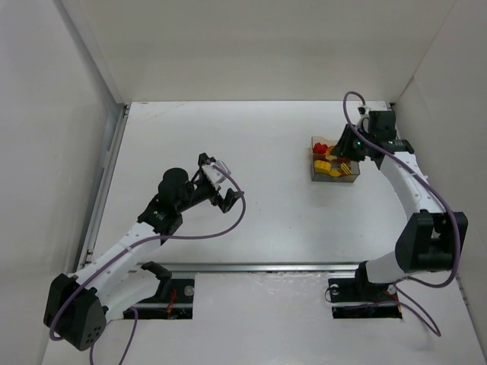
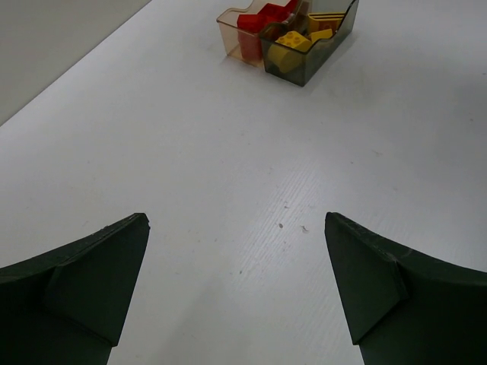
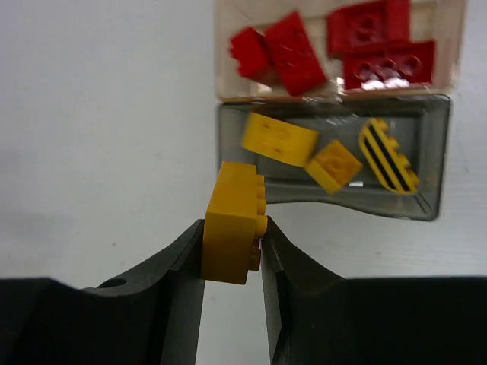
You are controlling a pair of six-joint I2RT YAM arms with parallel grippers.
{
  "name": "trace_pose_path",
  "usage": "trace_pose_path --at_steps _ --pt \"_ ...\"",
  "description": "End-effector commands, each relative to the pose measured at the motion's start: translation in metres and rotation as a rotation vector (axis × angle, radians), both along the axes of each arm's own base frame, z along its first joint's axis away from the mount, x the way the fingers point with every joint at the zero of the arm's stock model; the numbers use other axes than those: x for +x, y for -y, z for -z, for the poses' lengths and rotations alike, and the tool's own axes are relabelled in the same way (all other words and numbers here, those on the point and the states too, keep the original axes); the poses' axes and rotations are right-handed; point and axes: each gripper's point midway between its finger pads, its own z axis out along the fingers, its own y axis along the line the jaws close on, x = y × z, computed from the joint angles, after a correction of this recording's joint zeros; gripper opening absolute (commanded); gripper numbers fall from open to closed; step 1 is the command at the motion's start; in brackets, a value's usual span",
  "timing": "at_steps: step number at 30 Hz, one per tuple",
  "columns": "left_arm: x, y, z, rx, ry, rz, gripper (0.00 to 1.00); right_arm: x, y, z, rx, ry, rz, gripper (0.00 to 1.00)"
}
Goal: Sort the legos into containers by color
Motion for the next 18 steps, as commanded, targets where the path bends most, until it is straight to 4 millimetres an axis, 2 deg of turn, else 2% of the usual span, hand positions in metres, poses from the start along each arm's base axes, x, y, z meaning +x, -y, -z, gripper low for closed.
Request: trace_pose_path --at_steps 1,5,7,8,9,11,12,15,18 --pt "-0.003 0.002 -0.013 -0.054 0.032 0.003 1.0 -0.014 0.021 0.04 -0.018 -0.144 0.038 0.0" --pt "-0.003 0.001 -0.016 -0.063 0.033 -0.007 1.0 -0.004 0.021 0.054 0.027 -0.177 0.032 0.0" --pt "-0.003 0.001 -0.014 -0.063 0.033 -0.007 1.0 0.005 0.02 0.05 0.054 -0.166 0.033 0.05" --pt "-0.003 0.001 -0.014 -0.063 0.033 -0.007 1.0 0.006 0.023 0.058 0.062 -0.19 0.05 0.09" --pt "-0.004 0.0 -0.017 -0.068 0.041 -0.007 1.0 0.01 0.024 0.056 0.062 -0.186 0.05 0.21" --pt "-0.004 0.0 -0.017 -0.068 0.041 -0.007 1.0 0.014 0.029 0.061 0.056 -0.195 0.067 0.35" --pt "-0.004 0.0 -0.017 -0.068 0.041 -0.007 1.0 0.014 0.029 0.061 0.056 -0.195 0.067 0.5" --pt "-0.003 -0.001 -0.017 -0.067 0.042 -0.017 1.0 0.015 0.036 0.063 0.047 -0.208 0.097 0.66" --pt "-0.003 -0.001 -0.017 -0.067 0.042 -0.017 1.0 0.015 0.04 0.06 0.029 -0.198 0.114 0.77"
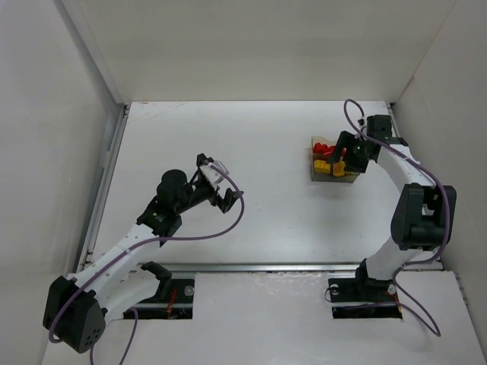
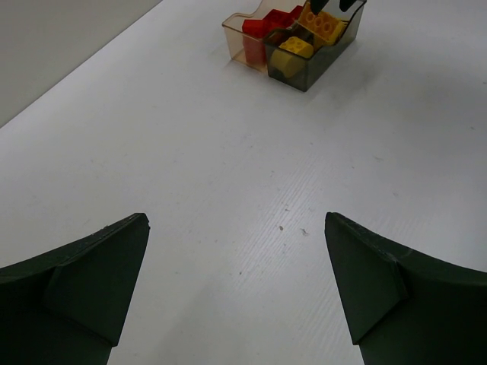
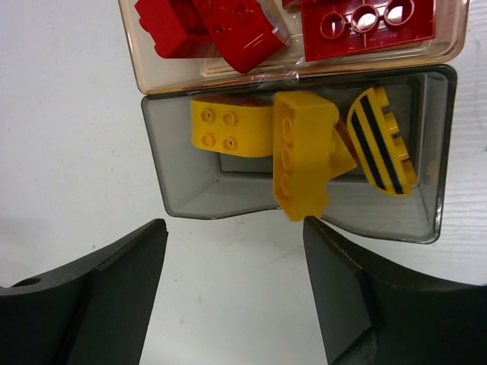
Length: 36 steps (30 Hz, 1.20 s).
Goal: Sort the legos into containers by color
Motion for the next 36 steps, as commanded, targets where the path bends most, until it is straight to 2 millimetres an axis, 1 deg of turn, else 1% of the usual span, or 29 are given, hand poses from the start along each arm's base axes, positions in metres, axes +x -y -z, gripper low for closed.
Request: trace_pose_path --at_steps 1,2,3,6,7,9,10,12,13,14,15,16,17,18,19,20,21,22,23,24,25,26,27,28,29,31,32,33,36 --pt "-0.002 0.002 -0.015 -0.045 0.044 0.003 1.0 0.014 0.01 -0.02 -0.035 0.063 0.034 0.78" --pt "-0.003 0.002 -0.01 -0.047 0.028 0.002 1.0 0.012 0.013 -0.018 -0.049 0.051 0.045 0.78" --pt "-0.003 0.002 -0.01 -0.047 0.028 0.002 1.0 0.014 0.013 -0.027 -0.05 0.074 0.045 0.82" --pt "-0.002 0.002 -0.012 -0.058 0.027 0.0 1.0 0.016 0.018 -0.046 -0.08 0.13 0.055 0.82" --pt "-0.002 0.002 -0.012 -0.058 0.027 0.0 1.0 0.016 0.018 -0.061 -0.082 0.166 0.057 0.82" --pt "-0.003 0.002 -0.012 -0.063 0.02 -0.001 1.0 0.016 0.022 -0.076 -0.091 0.21 0.059 0.82" --pt "-0.002 0.003 -0.015 -0.068 0.028 -0.001 1.0 0.013 0.022 -0.092 -0.094 0.251 0.061 0.82" --pt "-0.003 0.002 -0.01 -0.063 0.02 -0.001 1.0 0.016 0.037 -0.117 -0.124 0.338 0.108 0.83" --pt "-0.003 0.002 -0.01 -0.063 0.02 -0.001 1.0 0.017 0.04 -0.132 -0.14 0.382 0.124 0.85" --pt "-0.003 0.002 -0.01 -0.069 0.013 -0.002 1.0 0.013 0.049 -0.155 -0.161 0.451 0.155 0.87" --pt "-0.003 0.002 -0.01 -0.069 0.013 -0.002 1.0 0.011 0.056 -0.165 -0.179 0.481 0.182 0.88" --pt "-0.003 0.002 -0.01 -0.069 0.013 -0.002 1.0 0.007 0.072 -0.178 -0.222 0.508 0.242 0.91" --pt "-0.003 0.002 -0.01 -0.069 0.013 -0.002 1.0 0.001 0.081 -0.202 -0.248 0.574 0.284 0.93" --pt "-0.003 0.002 -0.01 -0.069 0.013 -0.002 1.0 -0.003 0.088 -0.212 -0.275 0.601 0.32 0.96" --pt "-0.004 0.002 -0.013 -0.073 0.02 -0.002 1.0 -0.01 0.113 -0.225 -0.353 0.617 0.432 0.99" --pt "-0.005 0.002 -0.009 -0.075 0.004 -0.003 1.0 -0.017 0.125 -0.236 -0.396 0.639 0.497 0.99" --pt "-0.005 0.002 -0.009 -0.075 0.004 -0.003 1.0 -0.029 0.136 -0.255 -0.435 0.688 0.568 0.99" --pt "-0.005 0.002 -0.009 -0.075 0.004 -0.003 1.0 -0.038 0.148 -0.267 -0.474 0.715 0.641 0.99" --pt "-0.006 0.001 -0.011 -0.085 0.005 -0.004 1.0 -0.056 0.171 -0.282 -0.553 0.733 0.786 0.99" --pt "-0.007 0.001 -0.007 -0.08 -0.003 -0.004 1.0 -0.067 0.181 -0.282 -0.589 0.735 0.855 0.99" --pt "-0.007 0.001 -0.007 -0.086 -0.011 -0.005 1.0 -0.087 0.188 -0.306 -0.6 0.817 0.945 0.99" --pt "-0.007 0.001 -0.007 -0.086 -0.011 -0.005 1.0 -0.106 0.199 -0.313 -0.634 0.834 1.048 0.99" --pt "-0.008 0.001 -0.005 -0.086 -0.011 -0.005 1.0 -0.114 0.202 -0.31 -0.641 0.846 1.082 0.99" --pt "-0.008 0.001 -0.005 -0.086 -0.011 -0.005 1.0 -0.132 0.202 -0.328 -0.636 0.924 1.115 0.99" --pt "-0.008 0.001 -0.005 -0.086 -0.011 -0.005 1.0 -0.137 0.2 -0.331 -0.644 0.943 1.104 0.99" --pt "-0.007 0.002 -0.007 -0.091 -0.001 -0.005 1.0 -0.136 0.191 -0.336 -0.634 0.975 1.03 0.99" --pt "-0.007 0.002 -0.007 -0.091 -0.001 -0.005 1.0 -0.135 0.187 -0.334 -0.642 0.976 0.991 0.99" --pt "-0.007 0.002 -0.007 -0.097 -0.009 -0.006 1.0 -0.132 0.18 -0.338 -0.626 1.002 0.937 0.99" --pt "-0.007 0.002 -0.007 -0.097 -0.009 -0.006 1.0 -0.131 0.178 -0.332 -0.579 1.007 0.953 0.99"
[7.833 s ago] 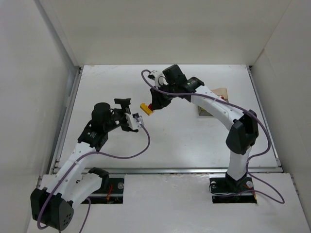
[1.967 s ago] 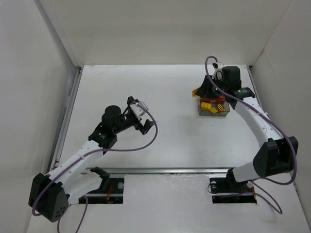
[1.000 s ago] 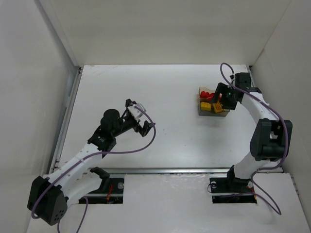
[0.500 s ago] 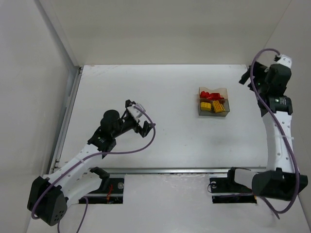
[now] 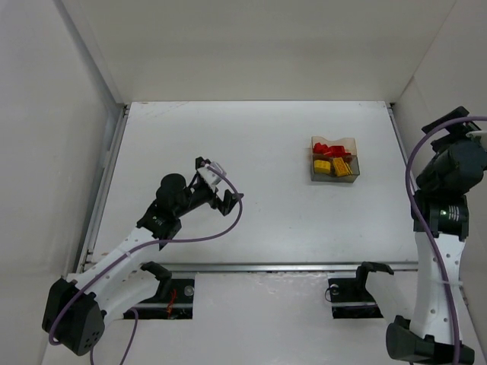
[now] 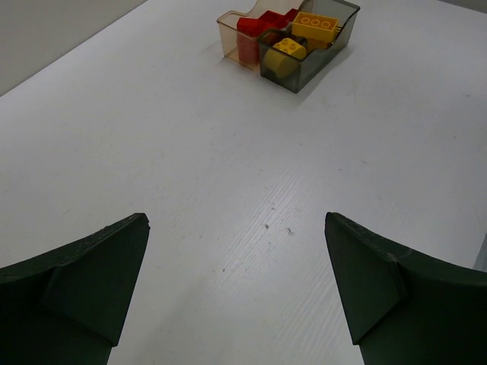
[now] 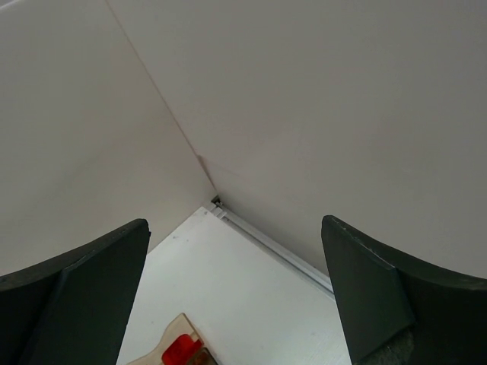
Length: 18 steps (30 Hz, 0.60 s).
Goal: Sort the legos into containers by color
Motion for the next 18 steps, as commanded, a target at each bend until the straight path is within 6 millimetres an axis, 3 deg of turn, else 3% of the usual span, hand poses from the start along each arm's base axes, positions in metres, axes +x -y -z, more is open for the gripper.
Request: trace_pose_path --at_steps 1,8,18 --pt "-0.002 0.003 -0.014 -0.047 0.038 0.006 1.0 0.004 0.004 0.001 0.025 0.047 0.021 0.99" --pt "-0.003 0.004 -0.014 -0.054 0.03 0.014 1.0 -0.008 0.004 -0.008 0.118 0.175 0.048 0.99" --pt "-0.006 0.003 -0.016 -0.064 0.03 0.013 1.0 -0.006 -0.002 -0.011 0.111 0.18 0.001 0.99"
